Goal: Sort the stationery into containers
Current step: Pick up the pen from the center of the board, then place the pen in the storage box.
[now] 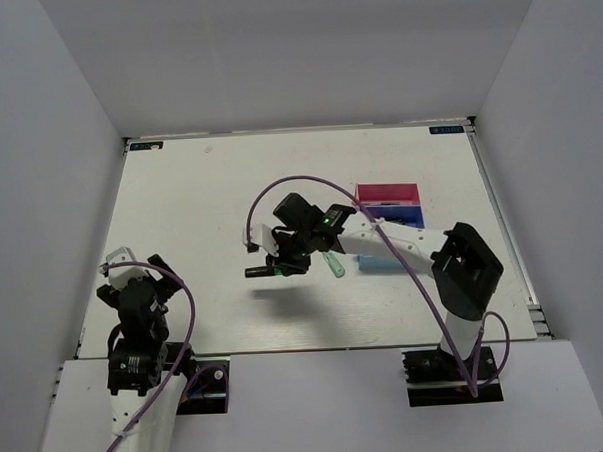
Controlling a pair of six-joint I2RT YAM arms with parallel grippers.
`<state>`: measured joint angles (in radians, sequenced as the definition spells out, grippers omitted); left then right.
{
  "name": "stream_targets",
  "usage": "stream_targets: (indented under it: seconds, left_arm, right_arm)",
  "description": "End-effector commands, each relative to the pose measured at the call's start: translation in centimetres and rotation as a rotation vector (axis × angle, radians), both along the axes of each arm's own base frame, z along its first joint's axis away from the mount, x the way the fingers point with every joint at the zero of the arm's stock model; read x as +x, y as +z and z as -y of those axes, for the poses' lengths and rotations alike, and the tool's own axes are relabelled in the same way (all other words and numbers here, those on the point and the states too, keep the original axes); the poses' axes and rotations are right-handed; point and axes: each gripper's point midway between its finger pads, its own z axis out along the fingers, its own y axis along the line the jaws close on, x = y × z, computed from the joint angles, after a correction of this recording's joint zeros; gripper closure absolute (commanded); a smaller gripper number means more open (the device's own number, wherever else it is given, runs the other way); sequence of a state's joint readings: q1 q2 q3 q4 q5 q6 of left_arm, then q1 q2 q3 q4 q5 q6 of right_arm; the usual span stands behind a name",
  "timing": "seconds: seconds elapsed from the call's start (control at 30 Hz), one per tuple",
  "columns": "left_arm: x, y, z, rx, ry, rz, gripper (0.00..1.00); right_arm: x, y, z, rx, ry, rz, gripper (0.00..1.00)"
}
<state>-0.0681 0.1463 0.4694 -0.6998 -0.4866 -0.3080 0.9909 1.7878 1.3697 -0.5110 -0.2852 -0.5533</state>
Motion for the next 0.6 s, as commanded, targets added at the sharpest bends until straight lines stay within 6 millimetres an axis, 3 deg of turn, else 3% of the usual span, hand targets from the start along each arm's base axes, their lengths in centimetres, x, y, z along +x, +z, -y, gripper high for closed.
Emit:
stream_targets:
  seconds: [0.0, 0.13, 0.27, 0.3, 0.33, 0.37, 0.4, 0.5, 0.57]
  left_arm:
    - [0.1, -0.6, 0.0, 0.001, 0.002, -0.022, 0.00]
    - [0.3, -0.8, 0.2, -0.002, -0.010, -0.032, 0.00]
    - [0.8, -1.0, 1.0, -0.011, -0.060, -0.046, 0.00]
    - [0.9, -1.0, 1.2, -0.014, -0.069, -0.049, 0.00]
    - [1.0, -1.2, 1.4, -0.017, -0.084, -0.055, 0.00]
    - [1.1, -1.2, 1.5, -0.017, -0.090, -0.060, 0.00]
    - [1.2, -1.4, 1.9, -0.025, -0.112, -0.070, 0.00]
    - [1.4, -1.6, 2.4, -0.032, -0.137, -0.079, 0.00]
    - [1.5, -1.7, 2.5, -0.035, -0.142, -0.086, 0.00]
  right_arm:
    - [0.8, 2.4, 1.5, 0.016, -0.047, 0.036, 1.00]
    - [3.0, 4.3, 3.5, 0.034, -0.119, 0.093, 1.00]
    - [5.2, 6.4, 6.8, 0.061, -0.223, 0.152, 1.00]
    - [6.1, 5.7, 8.6, 0.037, -0.266, 0.152, 1.00]
    - [6.3, 7.1, 9.5, 0.065, -0.287, 0.182, 1.00]
    - [6.5, 7.2, 10.2, 0.061, -0.296, 0.193, 1.00]
    - [7.2, 6.2, 12.2, 0.031, -0.344, 0.191, 1.00]
    - [7.6, 7.5, 15.5, 0.036, -0.392, 0.264, 1.00]
    - [7.9, 6.7, 18.8, -0.007, -0.431, 0.301, 1.00]
